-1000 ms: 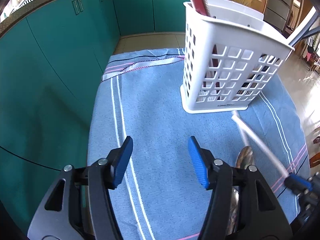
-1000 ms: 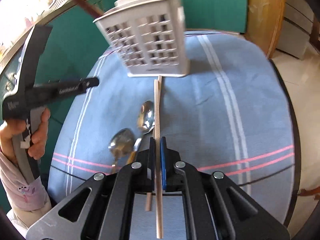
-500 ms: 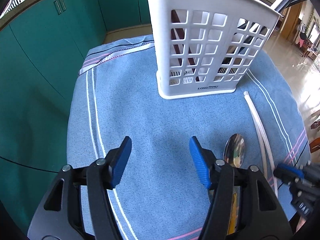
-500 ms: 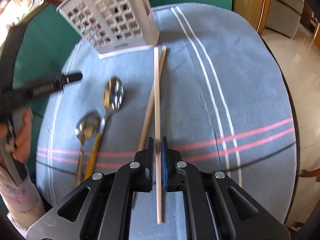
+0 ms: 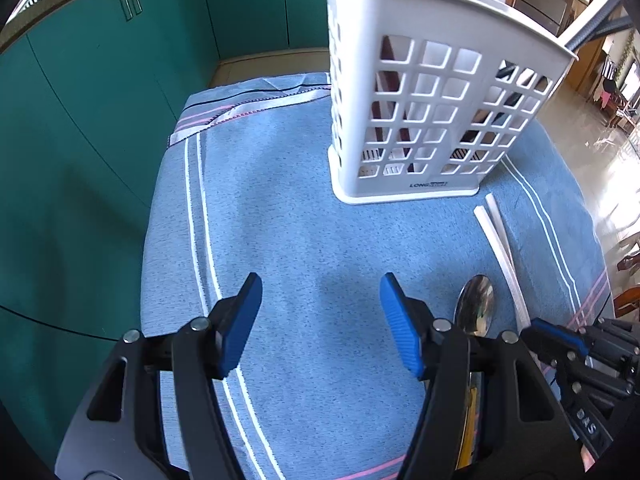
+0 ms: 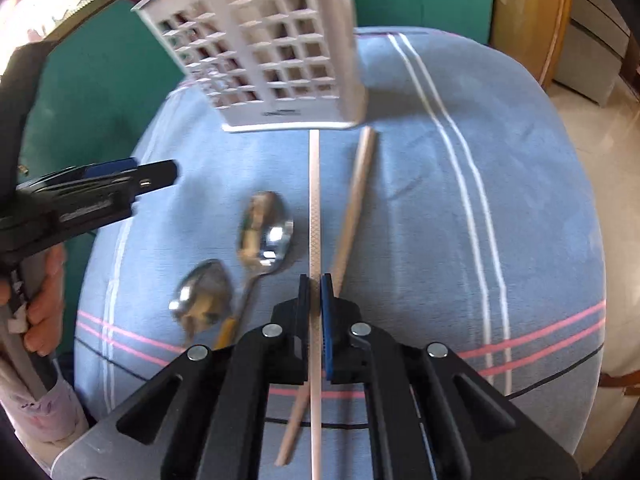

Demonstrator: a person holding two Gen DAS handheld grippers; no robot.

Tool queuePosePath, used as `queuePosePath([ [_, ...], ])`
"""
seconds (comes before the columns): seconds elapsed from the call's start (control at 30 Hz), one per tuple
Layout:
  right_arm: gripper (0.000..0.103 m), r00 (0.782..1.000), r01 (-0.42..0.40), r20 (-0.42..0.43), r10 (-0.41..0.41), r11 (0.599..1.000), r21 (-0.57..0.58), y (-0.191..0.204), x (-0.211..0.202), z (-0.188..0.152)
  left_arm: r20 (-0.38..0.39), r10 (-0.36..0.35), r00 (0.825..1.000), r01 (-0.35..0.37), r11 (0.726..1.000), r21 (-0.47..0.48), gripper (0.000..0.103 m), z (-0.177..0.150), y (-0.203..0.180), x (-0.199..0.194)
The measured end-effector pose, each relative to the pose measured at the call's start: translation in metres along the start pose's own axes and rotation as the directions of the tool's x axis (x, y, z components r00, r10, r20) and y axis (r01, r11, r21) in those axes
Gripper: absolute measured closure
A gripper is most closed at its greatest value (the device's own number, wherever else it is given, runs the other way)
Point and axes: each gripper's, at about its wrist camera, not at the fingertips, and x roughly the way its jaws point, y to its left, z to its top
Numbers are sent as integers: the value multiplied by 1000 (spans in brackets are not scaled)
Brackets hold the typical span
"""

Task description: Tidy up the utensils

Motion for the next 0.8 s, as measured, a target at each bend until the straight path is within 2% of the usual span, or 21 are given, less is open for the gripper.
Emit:
queuePosePath([
  [0.1, 97, 999, -47, 13, 47, 999, 11, 9, -13, 2, 10, 0, 1000, 0, 999, -35, 41, 3, 13, -4],
  [0.17, 97, 989, -145, -8, 146, 987, 68, 14, -14, 7, 12, 5, 1000, -5, 998, -68, 40, 5, 23, -5],
  [0.27, 97, 971, -229, -48, 235, 967, 114, 30, -1, 12, 5, 16, 1000, -16, 993, -115, 40, 6, 37, -5],
  [0.43, 97, 962, -250, -81, 260, 962, 110, 62, 29, 11, -9, 20, 1000, -21, 990, -139, 40, 3, 50, -2],
  [0.53, 96, 959, -261, -90, 267, 963, 71, 71, 30, 10, -15, 20, 1000, -22, 988, -151, 40, 2, 56, -1],
  [0.63, 92, 976, -214, -28, 216, 975, 57, 57, 12, 16, -24, 19, 1000, -23, 988, -155, 40, 2, 55, 2],
  [0.67, 82, 981, -191, -8, 192, 980, 58, 52, 6, 18, -28, 19, 999, -23, 988, -152, 40, 2, 53, 3],
  [0.7, 69, 990, -136, 34, 134, 988, 69, 39, -3, 24, -33, 19, 999, -24, 989, -146, 40, 2, 51, 5],
  [0.8, 65, 996, -3, 92, -10, 990, 139, 7, -12, 36, -55, 31, 998, -37, 993, -112, 40, 1, 38, 14],
])
